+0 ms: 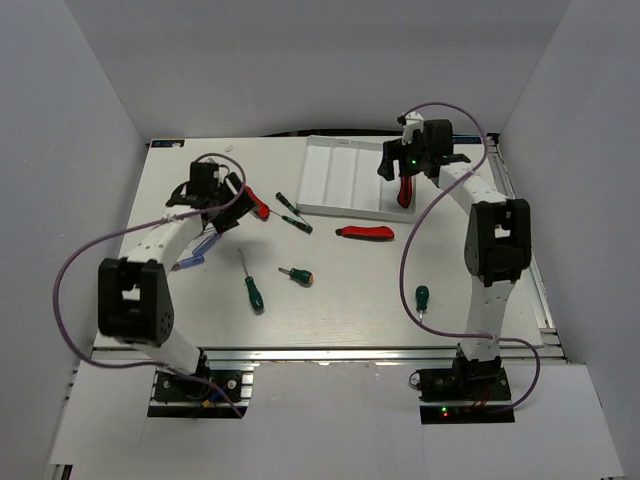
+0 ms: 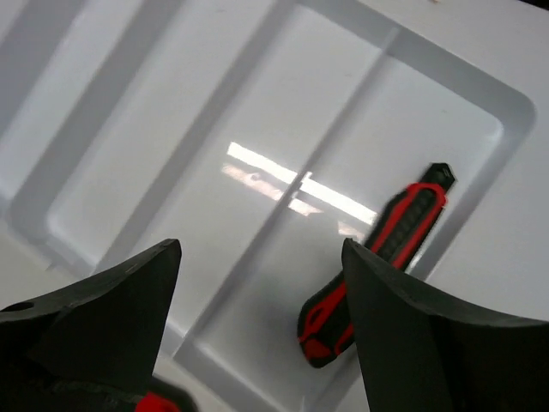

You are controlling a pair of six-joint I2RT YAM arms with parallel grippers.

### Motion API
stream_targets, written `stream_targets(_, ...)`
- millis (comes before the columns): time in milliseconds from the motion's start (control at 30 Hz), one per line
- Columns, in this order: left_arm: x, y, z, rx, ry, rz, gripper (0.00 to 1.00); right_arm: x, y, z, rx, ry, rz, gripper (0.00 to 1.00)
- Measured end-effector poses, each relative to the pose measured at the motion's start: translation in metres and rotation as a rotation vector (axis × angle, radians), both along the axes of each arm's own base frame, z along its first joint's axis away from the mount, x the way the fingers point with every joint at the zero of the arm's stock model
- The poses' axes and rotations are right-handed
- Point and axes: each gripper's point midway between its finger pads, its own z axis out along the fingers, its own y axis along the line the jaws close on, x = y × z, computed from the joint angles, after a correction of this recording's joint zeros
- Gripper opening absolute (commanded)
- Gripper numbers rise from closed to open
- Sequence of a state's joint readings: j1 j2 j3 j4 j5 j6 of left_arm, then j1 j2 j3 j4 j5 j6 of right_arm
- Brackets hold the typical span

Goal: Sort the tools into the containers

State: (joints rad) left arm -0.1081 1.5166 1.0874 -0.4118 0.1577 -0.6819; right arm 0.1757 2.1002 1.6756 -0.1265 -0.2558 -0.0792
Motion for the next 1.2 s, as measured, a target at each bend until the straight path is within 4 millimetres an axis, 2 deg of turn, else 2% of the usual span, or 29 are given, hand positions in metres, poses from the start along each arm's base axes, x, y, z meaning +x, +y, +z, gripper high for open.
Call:
stream_targets(67,0.017,-0.002,-0.008,0.033,0.029,0.010,0.79,-0.015,0.006,0.013,0.040,-0.019,0.105,0.82)
stream_targets(167,0.044,-0.002,-0.022,0.092,0.063,0.035,0.74,-0.052,0.012,0.039,0.083,-0.064,0.265,0.82)
stream_targets(300,0.078,0.000,-0.038,0.166,0.099,0.069,0.65,-0.088,0.015,0.066,0.095,-0.142,0.394,0.82)
stream_targets(400,0.107,0.001,-0.052,0.209,0.115,0.088,0.62,-0.108,0.020,0.070,0.099,-0.165,0.458,0.82)
stream_targets(500,0.128,0.003,-0.068,0.257,0.140,0.103,0.62,-0.121,0.021,0.063,0.104,-0.153,0.492,0.82)
stream_targets(667,0.146,0.007,-0.088,0.324,0.181,0.111,0.63,-0.131,0.014,0.046,0.114,-0.110,0.493,0.82)
stream_targets(767,0.151,0.010,-0.093,0.355,0.196,0.112,0.64,-0.133,0.009,0.042,0.119,-0.095,0.482,0.82)
stream_targets(967,0.148,0.013,-0.098,0.385,0.221,0.104,0.63,-0.131,0.001,0.043,0.127,-0.093,0.466,0.82)
stream_targets(1100,0.146,0.013,-0.107,0.393,0.244,0.096,0.57,-0.129,-0.003,0.043,0.129,-0.094,0.458,0.82)
stream_targets(1200,0.148,0.013,-0.107,0.397,0.243,0.092,0.55,-0.129,-0.005,0.043,0.129,-0.094,0.453,0.82)
